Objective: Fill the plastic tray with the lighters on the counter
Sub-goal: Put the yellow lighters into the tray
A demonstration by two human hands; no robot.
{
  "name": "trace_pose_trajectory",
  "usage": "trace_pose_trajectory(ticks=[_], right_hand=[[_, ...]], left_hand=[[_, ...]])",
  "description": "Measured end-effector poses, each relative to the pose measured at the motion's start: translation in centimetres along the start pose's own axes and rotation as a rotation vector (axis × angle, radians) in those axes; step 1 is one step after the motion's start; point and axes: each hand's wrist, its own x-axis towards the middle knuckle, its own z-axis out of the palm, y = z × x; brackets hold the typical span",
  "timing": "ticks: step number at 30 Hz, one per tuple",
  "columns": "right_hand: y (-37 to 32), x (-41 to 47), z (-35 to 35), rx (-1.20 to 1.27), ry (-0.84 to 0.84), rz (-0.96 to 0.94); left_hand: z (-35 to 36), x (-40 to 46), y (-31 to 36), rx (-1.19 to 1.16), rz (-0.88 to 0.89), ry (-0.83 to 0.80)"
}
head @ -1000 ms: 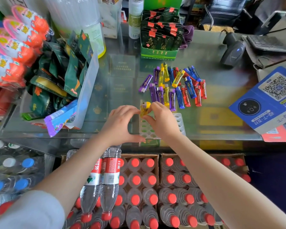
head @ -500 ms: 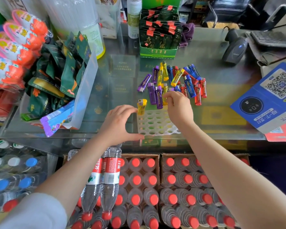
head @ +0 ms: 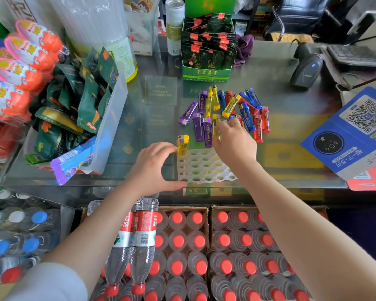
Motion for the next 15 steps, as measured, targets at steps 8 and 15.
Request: trace_pose_trajectory(ticks=[8,15], right_hand=[[-3.1,1.8,-0.1,0.009,-0.079,0.081],[-3.3,1.5,0.2,0.132,-0.024,0.186]], left_hand=[[-1.6,-1.0,-1.0,0.068,0.025,-0.022],[-1.3,-2.0,-1.6,-0.026,0.003,0.003]])
